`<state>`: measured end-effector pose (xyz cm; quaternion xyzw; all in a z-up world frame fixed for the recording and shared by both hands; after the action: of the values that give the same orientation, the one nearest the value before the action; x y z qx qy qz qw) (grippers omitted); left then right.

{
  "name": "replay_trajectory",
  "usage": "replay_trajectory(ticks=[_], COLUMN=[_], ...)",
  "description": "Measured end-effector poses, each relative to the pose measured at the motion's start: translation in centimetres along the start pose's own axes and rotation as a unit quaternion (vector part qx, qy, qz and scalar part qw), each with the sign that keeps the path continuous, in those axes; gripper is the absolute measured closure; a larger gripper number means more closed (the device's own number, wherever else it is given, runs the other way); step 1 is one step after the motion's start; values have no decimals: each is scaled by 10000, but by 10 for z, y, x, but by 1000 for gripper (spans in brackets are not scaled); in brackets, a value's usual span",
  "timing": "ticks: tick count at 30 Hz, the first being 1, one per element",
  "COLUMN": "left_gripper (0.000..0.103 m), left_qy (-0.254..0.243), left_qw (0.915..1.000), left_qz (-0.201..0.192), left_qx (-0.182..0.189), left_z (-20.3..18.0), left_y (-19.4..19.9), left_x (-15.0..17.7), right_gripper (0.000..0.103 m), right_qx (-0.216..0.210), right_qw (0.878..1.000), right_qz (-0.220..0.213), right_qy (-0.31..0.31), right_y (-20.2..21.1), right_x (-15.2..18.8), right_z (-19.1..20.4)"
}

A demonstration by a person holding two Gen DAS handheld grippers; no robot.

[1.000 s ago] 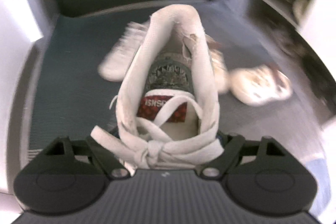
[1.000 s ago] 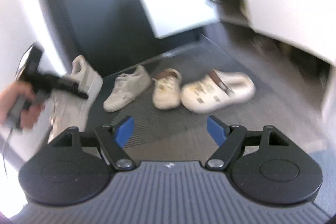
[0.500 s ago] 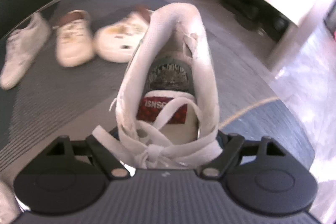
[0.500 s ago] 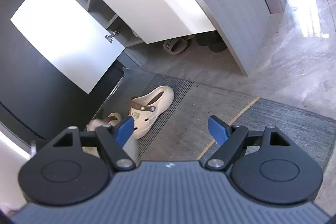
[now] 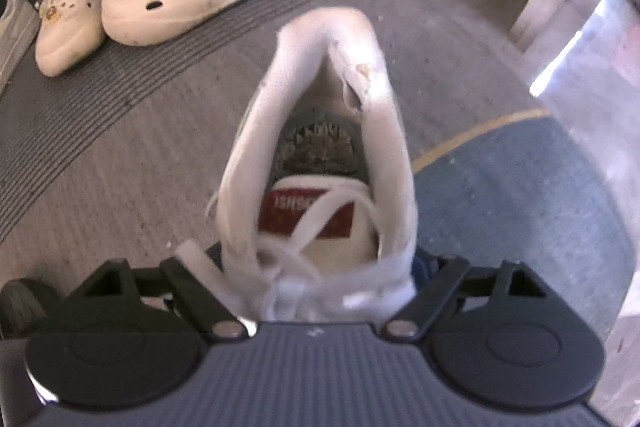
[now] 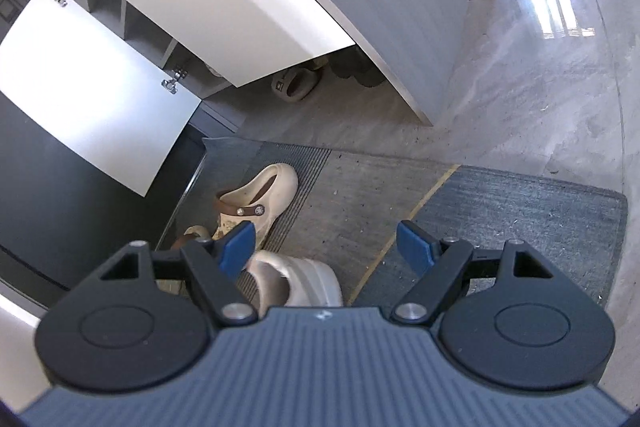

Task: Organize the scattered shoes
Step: 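Lift the white sneaker, carry it and set it down, opening the left gripper, then grasp the white sneaker by its collar with the right gripper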

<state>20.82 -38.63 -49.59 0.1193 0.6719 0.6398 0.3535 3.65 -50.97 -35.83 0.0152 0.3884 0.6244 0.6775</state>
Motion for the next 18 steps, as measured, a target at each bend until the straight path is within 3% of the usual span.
replay_trajectory(ticks=[5, 8, 11, 13, 14, 16, 18], left_gripper=[11, 11, 10, 10, 10, 7, 6], left_qy=[368, 504, 312, 379, 411, 354, 248], left_qw=[9983, 9941, 9914, 9895, 9883, 9864, 9846], left_qz=[-214, -655, -1110, -1292, -1368, -1521, -1684], left_qx=[400, 702, 627, 523, 525, 503, 406], left_z=[12, 15, 28, 39, 43, 49, 57], left_y=[25, 52, 90, 114, 129, 157, 182], left_x=[4, -15, -21, -21, -21, -16, -5], right_gripper=[22, 22, 22, 22, 22, 23, 23], right_qx=[-164, -320, -505, -640, -846, -1249, -1523], right_qw=[9997, 9991, 9914, 9822, 9732, 9394, 8841], right_qz=[164, 216, 149, 442, 693, 1104, 1436], right_qy=[-42, 146, 1199, 1708, 2021, 2995, 4179], right_y=[-4, -7, -30, -49, -58, -72, -81], right_x=[0, 0, 2, 12, 18, 30, 42], right_z=[-6, -6, -7, -10, -8, 4, 21])
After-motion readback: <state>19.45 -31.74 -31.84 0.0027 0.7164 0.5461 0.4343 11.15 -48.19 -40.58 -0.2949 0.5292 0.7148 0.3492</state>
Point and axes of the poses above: each gripper's, at about its wrist camera, not at the fingertips, and y roughly against the way its jaws point, z to its left, x to its underside, the point moved 8 cm from there along -y, roughly the way its jaws point, and after that the axes turned 4 degrees about -x, right-handed, at the moved point
